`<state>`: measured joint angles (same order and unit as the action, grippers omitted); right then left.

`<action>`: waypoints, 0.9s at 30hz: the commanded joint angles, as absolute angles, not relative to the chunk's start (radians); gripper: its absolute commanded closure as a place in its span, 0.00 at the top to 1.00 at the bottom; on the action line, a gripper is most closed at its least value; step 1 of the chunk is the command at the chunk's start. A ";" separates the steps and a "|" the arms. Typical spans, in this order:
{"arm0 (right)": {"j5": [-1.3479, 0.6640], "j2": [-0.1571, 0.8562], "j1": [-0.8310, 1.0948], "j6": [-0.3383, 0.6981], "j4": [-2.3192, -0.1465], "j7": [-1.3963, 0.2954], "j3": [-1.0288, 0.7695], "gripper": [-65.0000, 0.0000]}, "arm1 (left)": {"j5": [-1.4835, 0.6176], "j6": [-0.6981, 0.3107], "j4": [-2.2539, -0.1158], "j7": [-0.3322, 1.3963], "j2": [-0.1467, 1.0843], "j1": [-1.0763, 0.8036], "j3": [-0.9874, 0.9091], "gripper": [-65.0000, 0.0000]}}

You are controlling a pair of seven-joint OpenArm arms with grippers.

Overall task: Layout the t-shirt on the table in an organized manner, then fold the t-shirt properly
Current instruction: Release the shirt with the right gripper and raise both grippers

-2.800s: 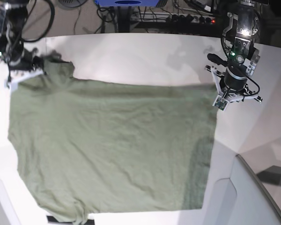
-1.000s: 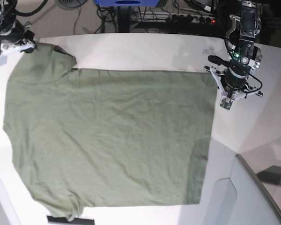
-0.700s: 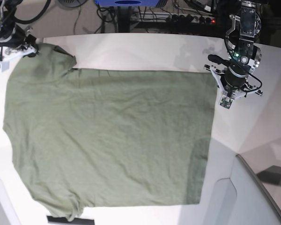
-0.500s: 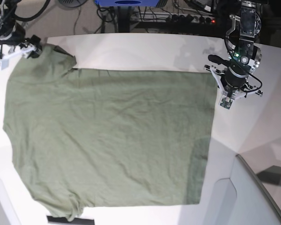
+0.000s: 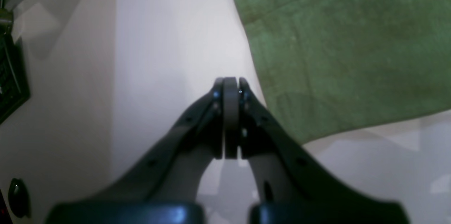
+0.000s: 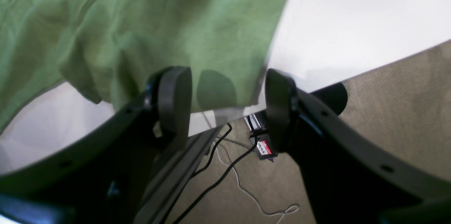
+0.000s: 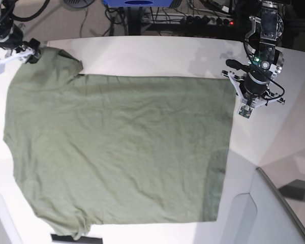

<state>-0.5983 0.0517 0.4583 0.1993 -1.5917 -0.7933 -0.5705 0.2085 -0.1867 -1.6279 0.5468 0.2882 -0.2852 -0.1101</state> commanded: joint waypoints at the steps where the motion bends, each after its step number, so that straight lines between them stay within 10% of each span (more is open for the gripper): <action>1: -0.610 0.061 0.461 0.203 -1.601 -0.783 -0.576 0.49 | 0.213 -0.177 -1.643 0.533 0.300 -0.278 -0.116 0.00; 27: -0.613 0.211 0.231 0.211 -1.288 -0.717 -0.576 0.49 | -0.070 -0.179 -1.583 0.361 0.295 -0.392 -0.211 0.00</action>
